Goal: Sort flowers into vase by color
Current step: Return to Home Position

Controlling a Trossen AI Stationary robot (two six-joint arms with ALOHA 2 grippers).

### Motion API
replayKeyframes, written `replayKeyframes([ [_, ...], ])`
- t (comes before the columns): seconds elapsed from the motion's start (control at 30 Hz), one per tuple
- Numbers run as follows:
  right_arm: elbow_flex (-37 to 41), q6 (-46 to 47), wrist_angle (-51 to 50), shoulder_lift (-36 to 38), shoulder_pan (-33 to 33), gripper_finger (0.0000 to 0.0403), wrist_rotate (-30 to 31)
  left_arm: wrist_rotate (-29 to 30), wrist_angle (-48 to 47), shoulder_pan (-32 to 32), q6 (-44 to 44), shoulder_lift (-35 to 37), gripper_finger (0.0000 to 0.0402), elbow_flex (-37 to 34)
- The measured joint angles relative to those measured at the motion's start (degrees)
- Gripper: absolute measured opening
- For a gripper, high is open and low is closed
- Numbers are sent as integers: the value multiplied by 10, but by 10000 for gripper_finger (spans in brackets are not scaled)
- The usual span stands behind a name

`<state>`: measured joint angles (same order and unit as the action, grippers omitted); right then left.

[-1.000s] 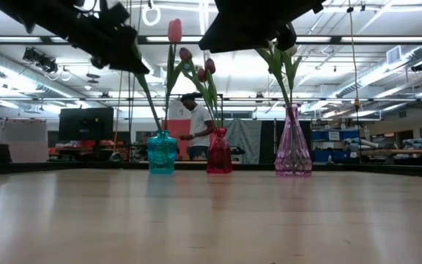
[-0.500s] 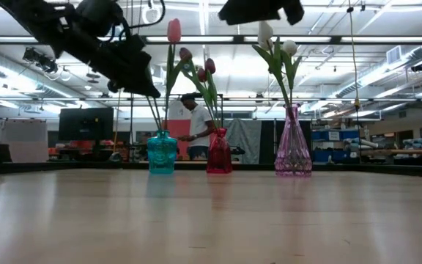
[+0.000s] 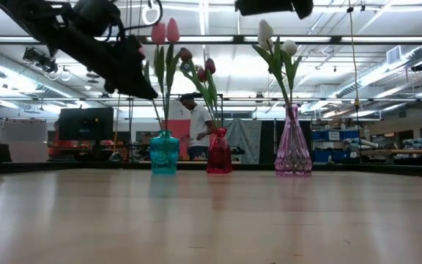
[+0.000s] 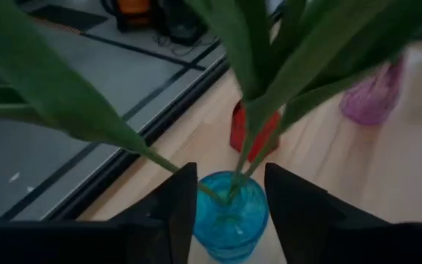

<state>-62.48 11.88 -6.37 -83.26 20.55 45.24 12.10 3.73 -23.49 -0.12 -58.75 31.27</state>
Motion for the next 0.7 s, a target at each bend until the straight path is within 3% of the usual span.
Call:
replayKeyframes([
  [0.13,72,18,24,61,-10,118,-3,-20,-35,4,-1,63,177,-3],
  [0.33,236,3,148,200,-22,118,-19,-21,-36,40,-17,182,178,-59],
  [0.5,357,16,221,318,-84,118,-134,-13,-27,66,-31,246,178,-95],
  [0.7,453,45,248,407,-183,118,-267,1,11,86,-31,299,178,-133],
])
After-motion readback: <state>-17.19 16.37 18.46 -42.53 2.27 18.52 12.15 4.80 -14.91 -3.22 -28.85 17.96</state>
